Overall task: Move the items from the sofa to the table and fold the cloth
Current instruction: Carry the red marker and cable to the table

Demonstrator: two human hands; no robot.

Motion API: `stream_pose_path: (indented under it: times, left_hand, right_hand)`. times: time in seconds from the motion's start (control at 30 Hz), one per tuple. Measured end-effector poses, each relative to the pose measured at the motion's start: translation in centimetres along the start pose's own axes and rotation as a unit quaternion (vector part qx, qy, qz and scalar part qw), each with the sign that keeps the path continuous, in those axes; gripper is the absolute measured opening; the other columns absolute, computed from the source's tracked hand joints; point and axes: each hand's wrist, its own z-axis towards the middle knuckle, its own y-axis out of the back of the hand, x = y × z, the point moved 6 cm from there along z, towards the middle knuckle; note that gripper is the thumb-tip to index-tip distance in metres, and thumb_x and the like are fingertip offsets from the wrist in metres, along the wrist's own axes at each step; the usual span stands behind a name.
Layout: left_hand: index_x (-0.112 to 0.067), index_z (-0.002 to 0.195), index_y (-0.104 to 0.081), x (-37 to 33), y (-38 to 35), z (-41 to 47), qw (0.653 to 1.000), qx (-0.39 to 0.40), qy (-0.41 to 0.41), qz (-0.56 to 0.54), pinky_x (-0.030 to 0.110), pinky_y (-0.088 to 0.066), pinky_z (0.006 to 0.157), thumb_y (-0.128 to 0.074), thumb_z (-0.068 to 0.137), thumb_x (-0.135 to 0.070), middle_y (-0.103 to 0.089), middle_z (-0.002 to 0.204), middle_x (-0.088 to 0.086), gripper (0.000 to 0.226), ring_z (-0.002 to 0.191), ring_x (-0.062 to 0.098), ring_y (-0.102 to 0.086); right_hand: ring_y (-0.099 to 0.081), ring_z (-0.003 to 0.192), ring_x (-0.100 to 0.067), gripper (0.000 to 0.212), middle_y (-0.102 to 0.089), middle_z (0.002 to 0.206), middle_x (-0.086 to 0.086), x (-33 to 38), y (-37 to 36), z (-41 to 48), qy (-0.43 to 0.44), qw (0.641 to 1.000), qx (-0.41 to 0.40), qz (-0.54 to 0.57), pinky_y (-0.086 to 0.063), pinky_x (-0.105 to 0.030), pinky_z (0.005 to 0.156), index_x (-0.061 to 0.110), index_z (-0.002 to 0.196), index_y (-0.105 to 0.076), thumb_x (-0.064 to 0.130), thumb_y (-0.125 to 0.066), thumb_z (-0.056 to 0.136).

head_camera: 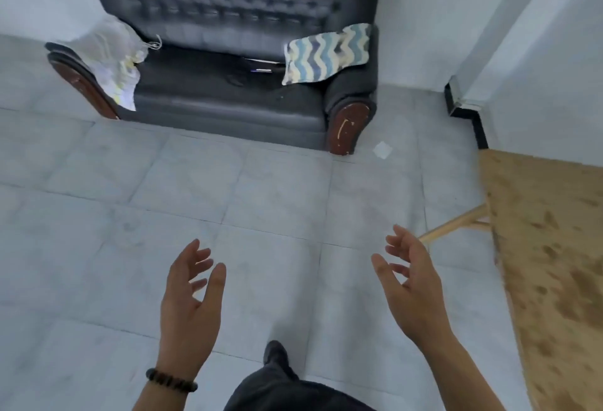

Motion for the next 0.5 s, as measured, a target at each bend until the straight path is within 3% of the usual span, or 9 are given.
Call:
stream_pose_path:
  times: [0.2, 0.37, 0.5]
  left_hand:
    - [-0.021, 0.137, -0.044, 3.7, 9.1, 9.8, 0.993, -0.104, 0.062, 0.002, 0.012, -0.042, 0.074, -0.057, 0.094, -0.02, -0.058, 0.121, -0.009, 0.045, 0.103, -0.005, -0.056]
    - [-0.023, 0.136, -0.044, 6.2, 10.6, 19.2, 0.988, -0.12, 0.097, 0.004, 0.013, -0.041, 0.073, -0.057, 0.094, -0.021, -0.059, 0.12, -0.01, 0.043, 0.1, -0.008, -0.055]
    - [-0.023, 0.135, -0.044, 8.8, 8.9, 29.5, 0.988, -0.103, 0.112, 0.013, 0.012, -0.041, 0.073, -0.058, 0.094, -0.02, -0.059, 0.121, -0.009, 0.044, 0.102, -0.006, -0.056]
  right_hand:
    - [-0.05, 0.115, 0.006, 0.054, -0.051, 0.126, 0.019, 8.1, -12.3, 8.1, 0.058, 0.994, 0.09, -0.025, -0.046, -0.019, 0.09, 0.031, 0.141, -0.041, 0.032, -0.063, 0.091]
    - [-0.051, 0.114, 0.006, 0.049, -0.049, 0.126, 0.021, 11.0, -19.4, 15.4, 0.062, 0.992, 0.106, -0.038, -0.042, -0.011, 0.086, 0.036, 0.137, -0.042, 0.036, -0.061, 0.092]
    - [-0.051, 0.113, 0.005, 0.049, -0.05, 0.128, 0.016, 11.2, -26.9, 23.3, 0.034, 0.992, 0.12, -0.032, -0.042, -0.014, 0.087, 0.034, 0.137, -0.043, 0.034, -0.062, 0.092]
